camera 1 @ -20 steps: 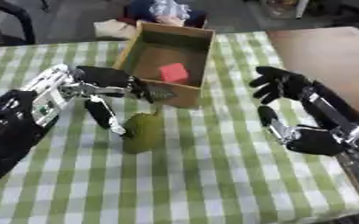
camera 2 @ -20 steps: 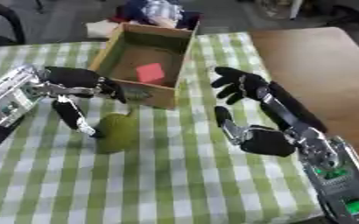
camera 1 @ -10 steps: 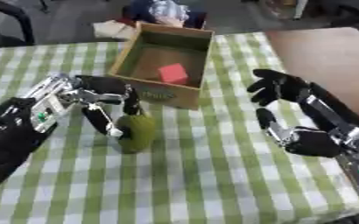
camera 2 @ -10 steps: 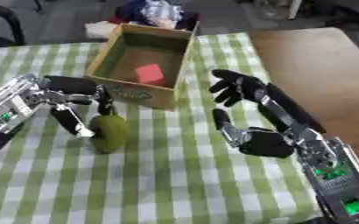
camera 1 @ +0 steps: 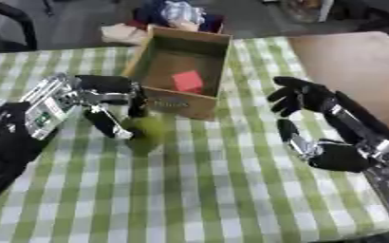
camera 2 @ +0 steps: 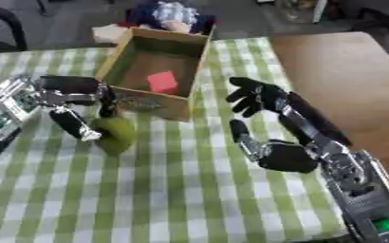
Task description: Pick up objects on the table and place them in the box.
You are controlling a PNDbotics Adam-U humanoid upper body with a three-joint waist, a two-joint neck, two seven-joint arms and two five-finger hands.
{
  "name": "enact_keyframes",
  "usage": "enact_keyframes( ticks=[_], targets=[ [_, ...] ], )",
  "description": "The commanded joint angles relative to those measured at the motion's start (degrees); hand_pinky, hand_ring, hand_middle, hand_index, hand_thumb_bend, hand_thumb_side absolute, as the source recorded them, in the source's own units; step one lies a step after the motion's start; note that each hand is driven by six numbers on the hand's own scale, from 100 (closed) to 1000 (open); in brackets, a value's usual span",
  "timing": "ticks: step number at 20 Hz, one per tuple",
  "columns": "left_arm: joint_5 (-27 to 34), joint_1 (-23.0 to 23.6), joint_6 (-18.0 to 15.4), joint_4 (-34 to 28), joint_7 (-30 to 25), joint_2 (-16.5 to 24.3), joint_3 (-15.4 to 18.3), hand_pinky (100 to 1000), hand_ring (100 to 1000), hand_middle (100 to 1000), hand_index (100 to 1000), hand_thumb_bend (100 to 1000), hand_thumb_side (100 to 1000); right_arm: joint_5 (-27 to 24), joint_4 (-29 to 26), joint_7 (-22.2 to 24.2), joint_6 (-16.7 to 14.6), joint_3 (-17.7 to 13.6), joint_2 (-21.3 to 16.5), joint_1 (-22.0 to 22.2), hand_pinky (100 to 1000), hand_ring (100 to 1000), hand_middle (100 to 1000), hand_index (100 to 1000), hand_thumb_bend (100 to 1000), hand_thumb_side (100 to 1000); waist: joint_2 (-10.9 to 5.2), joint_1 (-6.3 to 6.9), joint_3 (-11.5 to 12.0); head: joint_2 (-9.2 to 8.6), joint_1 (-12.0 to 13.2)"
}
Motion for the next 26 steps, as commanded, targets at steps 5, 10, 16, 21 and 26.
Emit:
enact_keyframes(
  ticks=[5,10,16,21,26],
  targets=[
    [-6.4,-5.8,-4.7,2.2,0.4,-0.1,7.3,701,554,458,519,184,137,0.1,-0.4,-0.2,0.0,-0.4,-0.9,-0.5,669,721,748,973,100,518,-0.99,-0.28,0.2,-0.48,-0.1],
    [-19.4,-8.8,-0.6,10.9,11.8,-5.7,10.1,725,627,540,618,190,170,0.0,-0.3,0.1,0.0,-0.2,-0.7,-0.6,668,721,748,973,100,524,-1.02,-0.36,-0.2,-0.54,0.4],
    [-33.1,-11.1,4.3,18.7,25.5,-10.5,13.3,815,846,920,987,537,573,-0.2,-0.3,0.3,0.0,0.0,-0.4,-0.7,668,721,748,973,100,526,-0.97,-0.36,-0.9,-0.62,1.1],
    [-35.8,-10.8,8.9,19.0,34.7,-10.3,14.7,832,878,982,1000,723,756,-0.2,-0.3,0.2,0.0,-0.1,-0.4,-0.6,667,721,747,973,100,527,-0.95,-0.26,-0.9,-0.66,0.9],
    [-24.0,-7.8,11.2,15.6,39.6,-7.9,16.3,823,785,858,949,549,706,-0.1,-0.2,0.0,0.1,-0.3,-0.5,-0.5,667,721,747,974,100,528,-0.86,-0.34,-0.2,-0.96,0.2]
  ],
)
